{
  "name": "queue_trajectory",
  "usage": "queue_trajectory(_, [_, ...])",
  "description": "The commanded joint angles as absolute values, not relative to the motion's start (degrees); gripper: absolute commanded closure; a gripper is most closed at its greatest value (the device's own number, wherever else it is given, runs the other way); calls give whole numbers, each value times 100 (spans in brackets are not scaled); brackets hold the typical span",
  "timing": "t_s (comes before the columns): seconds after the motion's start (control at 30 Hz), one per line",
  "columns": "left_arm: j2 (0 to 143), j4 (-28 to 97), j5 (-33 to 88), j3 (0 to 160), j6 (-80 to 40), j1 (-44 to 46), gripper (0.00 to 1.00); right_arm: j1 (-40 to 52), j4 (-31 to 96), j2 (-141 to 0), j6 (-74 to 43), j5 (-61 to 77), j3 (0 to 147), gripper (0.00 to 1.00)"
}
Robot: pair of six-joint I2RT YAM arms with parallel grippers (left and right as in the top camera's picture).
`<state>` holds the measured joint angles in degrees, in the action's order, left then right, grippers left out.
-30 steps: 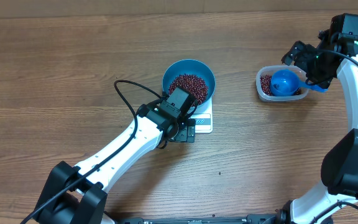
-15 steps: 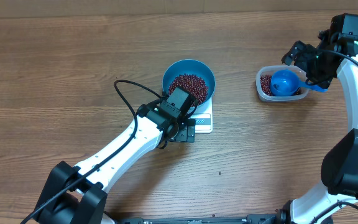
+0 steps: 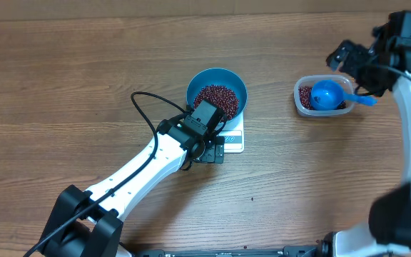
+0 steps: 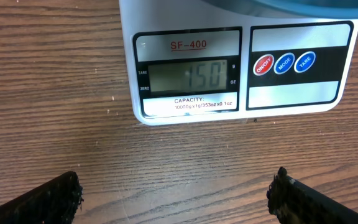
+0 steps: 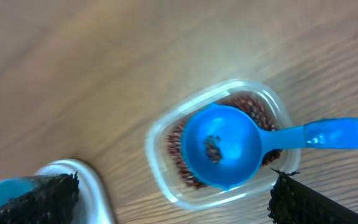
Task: Scoop item into bowl and weigh 150g on scale
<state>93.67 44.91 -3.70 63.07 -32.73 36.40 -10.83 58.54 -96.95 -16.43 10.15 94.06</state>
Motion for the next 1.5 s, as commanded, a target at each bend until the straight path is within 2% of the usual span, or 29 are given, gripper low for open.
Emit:
queue_trajectory(0.0, [9365, 4469, -447, 6272, -3345, 3640, 0, -1066, 5843, -8803, -1603, 1037, 9445, 0])
queue_trajectory(0.3, [9367, 4364, -445, 6272, -3345, 3640, 1, -1066, 5846, -8101, -1603, 1037, 9445, 0])
queue_trajectory(0.8, [9365, 4322, -445, 6272, -3345, 3640, 1, -1059, 6257, -8112, -1599, 5, 9389, 0])
queue_trajectory(1.0, [9365, 4320, -445, 6272, -3345, 3640, 0, -1050, 6274, -8112, -1588, 5, 8635, 0])
queue_trajectory(1.17, [9365, 4322, -445, 6272, -3345, 3640, 0, -1050, 5592, -8110, -1448, 128, 7393, 0])
queue_trajectory(1.47, [9365, 4322, -447, 6272, -3345, 3640, 0, -1048, 2963, -8106, -1444, 526, 4851, 0])
